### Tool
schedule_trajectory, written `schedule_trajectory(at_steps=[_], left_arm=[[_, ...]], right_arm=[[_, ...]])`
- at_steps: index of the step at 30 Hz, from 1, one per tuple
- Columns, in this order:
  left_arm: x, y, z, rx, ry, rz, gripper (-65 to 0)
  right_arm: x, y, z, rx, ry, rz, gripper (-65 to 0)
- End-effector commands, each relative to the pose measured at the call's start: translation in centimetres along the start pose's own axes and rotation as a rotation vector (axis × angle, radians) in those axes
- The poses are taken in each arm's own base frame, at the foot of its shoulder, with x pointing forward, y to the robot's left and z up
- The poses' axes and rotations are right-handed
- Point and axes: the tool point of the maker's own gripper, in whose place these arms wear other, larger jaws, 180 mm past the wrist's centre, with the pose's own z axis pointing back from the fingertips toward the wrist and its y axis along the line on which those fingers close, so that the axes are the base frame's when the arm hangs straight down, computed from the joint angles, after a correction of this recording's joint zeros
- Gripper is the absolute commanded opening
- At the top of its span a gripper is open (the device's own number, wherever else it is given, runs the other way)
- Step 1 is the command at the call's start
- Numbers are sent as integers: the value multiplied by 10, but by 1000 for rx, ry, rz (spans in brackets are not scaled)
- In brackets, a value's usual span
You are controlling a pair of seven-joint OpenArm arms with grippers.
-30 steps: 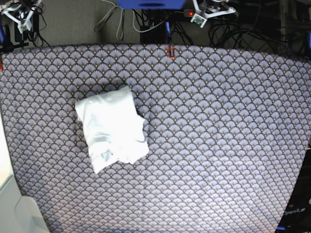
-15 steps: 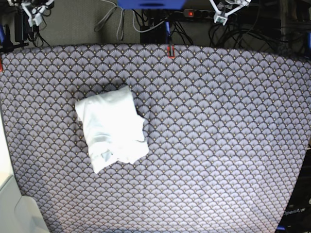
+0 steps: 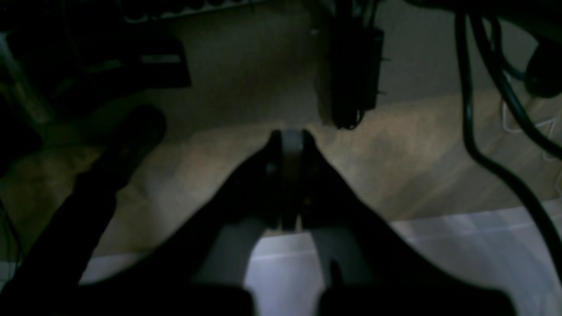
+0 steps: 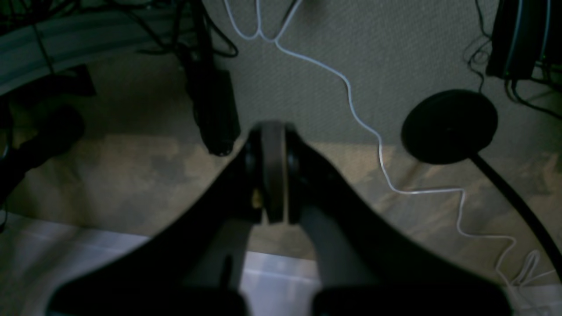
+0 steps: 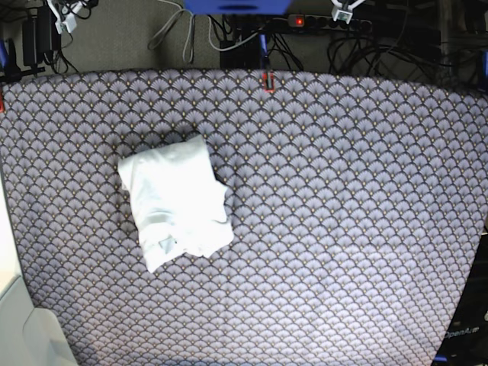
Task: Fold the T-shirt properly
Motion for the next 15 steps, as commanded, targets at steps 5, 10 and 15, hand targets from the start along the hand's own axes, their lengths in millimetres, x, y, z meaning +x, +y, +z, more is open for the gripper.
schedule_trajectory(at_steps=[5, 10, 15], left_arm=[[-11, -8, -10, -20, 29, 37, -647], [-18, -20, -21, -44, 81, 73, -647], [-22, -39, -27, -74, 102, 97, -647]], right_arm=[[7, -2, 1, 2, -20, 3, -650], [2, 12, -5, 24, -17, -11, -650], [1, 16, -7, 31, -19, -15, -650]])
